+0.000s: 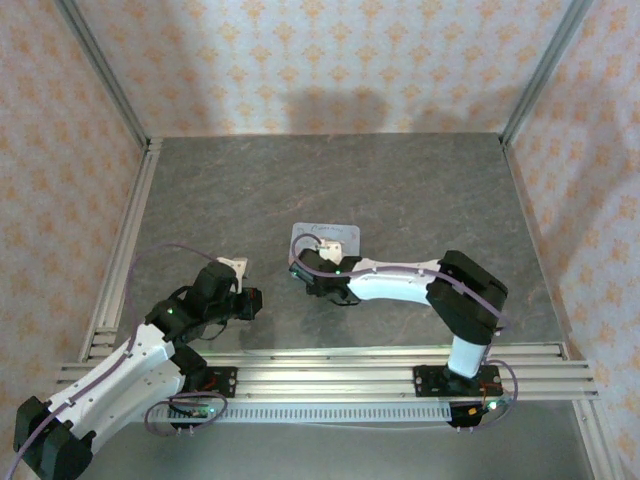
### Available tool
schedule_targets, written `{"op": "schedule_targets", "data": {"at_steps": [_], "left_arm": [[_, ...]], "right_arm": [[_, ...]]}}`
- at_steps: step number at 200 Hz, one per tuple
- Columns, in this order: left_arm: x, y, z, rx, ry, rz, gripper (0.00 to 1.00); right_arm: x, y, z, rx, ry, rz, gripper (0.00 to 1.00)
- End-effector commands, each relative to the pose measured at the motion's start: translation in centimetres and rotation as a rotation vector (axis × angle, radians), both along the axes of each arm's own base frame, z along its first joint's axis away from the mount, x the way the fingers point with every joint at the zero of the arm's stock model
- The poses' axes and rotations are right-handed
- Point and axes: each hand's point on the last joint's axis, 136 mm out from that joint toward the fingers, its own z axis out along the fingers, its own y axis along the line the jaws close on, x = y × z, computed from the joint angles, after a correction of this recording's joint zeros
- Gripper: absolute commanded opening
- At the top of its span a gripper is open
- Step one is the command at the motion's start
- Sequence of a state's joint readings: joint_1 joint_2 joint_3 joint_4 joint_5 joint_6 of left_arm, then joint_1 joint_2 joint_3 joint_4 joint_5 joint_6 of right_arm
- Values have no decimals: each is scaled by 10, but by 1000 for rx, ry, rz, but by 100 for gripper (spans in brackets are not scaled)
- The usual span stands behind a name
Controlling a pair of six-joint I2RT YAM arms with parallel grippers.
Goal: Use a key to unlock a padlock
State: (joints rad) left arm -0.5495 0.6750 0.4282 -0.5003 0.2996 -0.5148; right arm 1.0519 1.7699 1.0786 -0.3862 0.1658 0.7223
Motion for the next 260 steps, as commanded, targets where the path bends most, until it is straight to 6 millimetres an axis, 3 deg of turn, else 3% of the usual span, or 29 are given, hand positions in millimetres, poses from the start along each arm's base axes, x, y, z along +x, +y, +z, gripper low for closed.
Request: {"op": "schedule_targets", "data": {"at_steps": [1, 83, 167, 260], "left_arm": [[1, -2, 0, 6, -25, -22, 0], [0, -2, -2, 8, -18, -25, 0], [-1, -3, -3, 5, -11, -29, 0], [-2, -1, -1, 10, -13, -22, 0]], "right_arm": [[11, -3, 24, -41, -120, -47, 50], [18, -11, 18, -107, -192, -110, 47], [15, -7, -13, -90, -173, -80, 47], [23, -4, -20, -70, -163, -12, 46]]}}
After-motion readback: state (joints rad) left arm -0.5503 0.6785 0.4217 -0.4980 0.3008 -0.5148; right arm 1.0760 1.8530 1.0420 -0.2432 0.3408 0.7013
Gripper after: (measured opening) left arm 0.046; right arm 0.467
